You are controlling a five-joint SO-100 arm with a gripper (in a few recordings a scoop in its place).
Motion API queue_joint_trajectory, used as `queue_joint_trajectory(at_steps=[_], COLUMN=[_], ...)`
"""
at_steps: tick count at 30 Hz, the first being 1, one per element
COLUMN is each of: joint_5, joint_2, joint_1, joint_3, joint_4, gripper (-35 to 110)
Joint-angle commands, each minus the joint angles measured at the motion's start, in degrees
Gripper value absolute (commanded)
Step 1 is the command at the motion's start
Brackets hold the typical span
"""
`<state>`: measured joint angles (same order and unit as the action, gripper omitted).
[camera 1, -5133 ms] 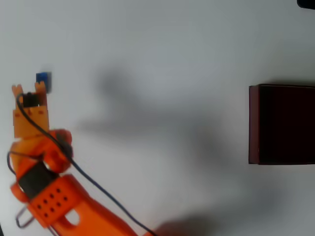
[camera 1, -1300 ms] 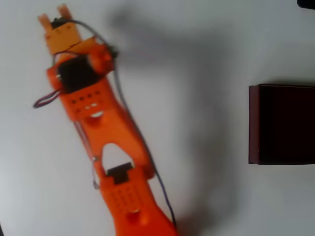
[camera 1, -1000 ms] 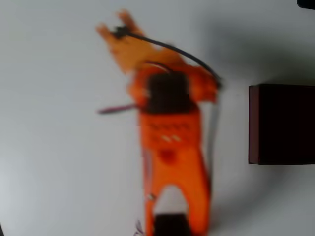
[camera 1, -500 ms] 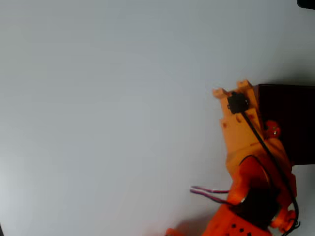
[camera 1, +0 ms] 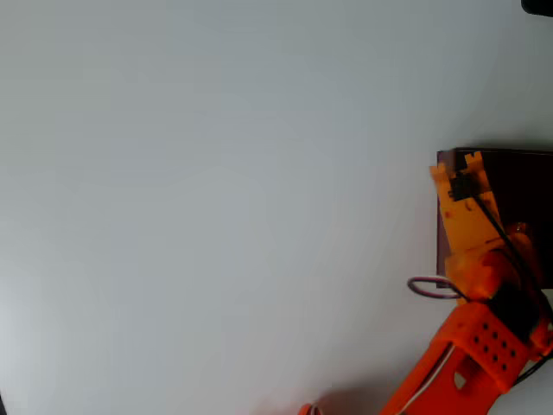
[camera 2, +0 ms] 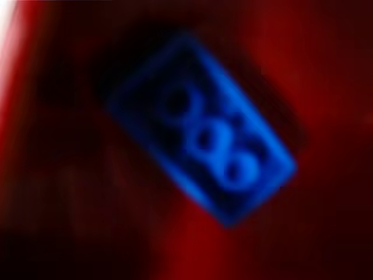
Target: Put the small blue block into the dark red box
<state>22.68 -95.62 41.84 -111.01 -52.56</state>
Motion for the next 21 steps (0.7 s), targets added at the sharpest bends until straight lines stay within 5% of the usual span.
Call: queue_joint_trajectory(at_steps=[1, 10, 21], joint_5=[-0.18, -8.44, -17.23], joint_2=[-6.94, -44.38, -91.23], joint_1=[-1.05, -22.94, -55.02], joint_3=[-0.88, -15.64, -46.23], joint_4=[-2.72, -14.68, -16.79], gripper=[24, 18, 7])
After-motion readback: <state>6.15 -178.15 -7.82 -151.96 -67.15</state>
